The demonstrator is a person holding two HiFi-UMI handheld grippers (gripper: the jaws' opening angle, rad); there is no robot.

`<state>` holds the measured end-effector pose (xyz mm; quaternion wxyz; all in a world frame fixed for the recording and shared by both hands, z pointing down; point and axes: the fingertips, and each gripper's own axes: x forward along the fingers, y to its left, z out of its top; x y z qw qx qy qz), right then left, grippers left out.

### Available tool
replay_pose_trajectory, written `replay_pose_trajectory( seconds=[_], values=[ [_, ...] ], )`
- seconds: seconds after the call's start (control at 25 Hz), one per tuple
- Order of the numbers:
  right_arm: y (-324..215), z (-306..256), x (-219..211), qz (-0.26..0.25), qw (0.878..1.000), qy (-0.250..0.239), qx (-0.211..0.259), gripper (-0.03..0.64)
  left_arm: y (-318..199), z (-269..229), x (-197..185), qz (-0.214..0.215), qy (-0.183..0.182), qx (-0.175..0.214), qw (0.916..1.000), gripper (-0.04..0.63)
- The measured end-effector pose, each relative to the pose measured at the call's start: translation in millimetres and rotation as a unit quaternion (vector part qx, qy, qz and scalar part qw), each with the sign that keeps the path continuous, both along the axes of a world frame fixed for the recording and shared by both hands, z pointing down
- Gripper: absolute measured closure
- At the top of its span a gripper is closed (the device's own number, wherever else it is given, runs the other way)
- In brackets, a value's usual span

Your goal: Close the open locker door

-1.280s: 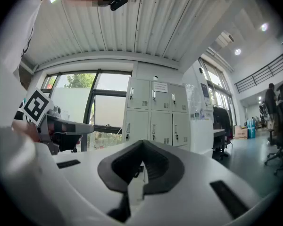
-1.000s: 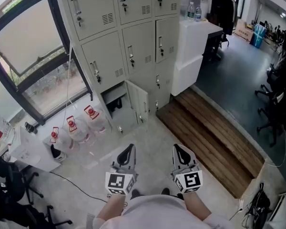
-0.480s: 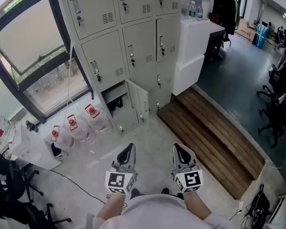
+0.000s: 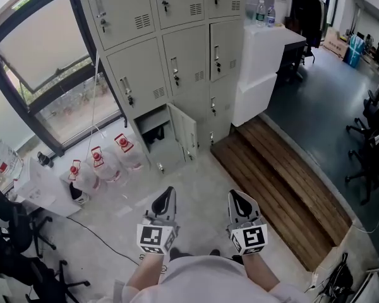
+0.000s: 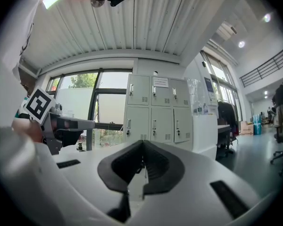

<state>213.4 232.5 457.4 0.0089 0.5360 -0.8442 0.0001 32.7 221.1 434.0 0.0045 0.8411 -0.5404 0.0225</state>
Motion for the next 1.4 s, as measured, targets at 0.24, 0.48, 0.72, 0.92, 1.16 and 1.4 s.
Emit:
replay_pose_trajectory(
  seconds=[0.24, 0.48, 0.72, 0.92, 1.16, 1.4],
  values=[
    [-19.2, 4.5, 11.6, -0.022, 1.000, 0.001, -0.005, 0.604, -9.1, -2.7, 3.7, -0.028, 0.007, 0.004, 0.9996, 0.586],
    [-61.6, 2.8, -13.5, -0.041, 0.999, 0.008, 0.004, 0.604, -43.1, 6.7, -12.9, -0.034, -0.001, 0.003, 0.9994, 0.585],
    [-133.3, 16.7, -42.4, -0.027, 1.000, 0.010, -0.007, 0.604, -124.8, 19.8, -46.0, -0.025, 0.010, 0.004, 0.9996, 0.586],
    [-219.0, 14.2, -74.5, 0.005, 1.000, 0.006, -0.007, 0.604, -216.7, 28.1, -78.3, 0.008, 0.007, -0.008, 0.9999, 0.586],
    [-307.3, 9.5, -115.5, 0.043, 0.999, 0.010, -0.003, 0.604, -309.5, 17.0, -127.0, 0.043, 0.001, -0.004, 0.9991, 0.586],
    [-357.9, 5.9, -136.6, 0.058, 0.998, 0.016, -0.005, 0.604, -366.8, 19.3, -145.1, 0.055, 0.014, -0.013, 0.9983, 0.586]
  ],
)
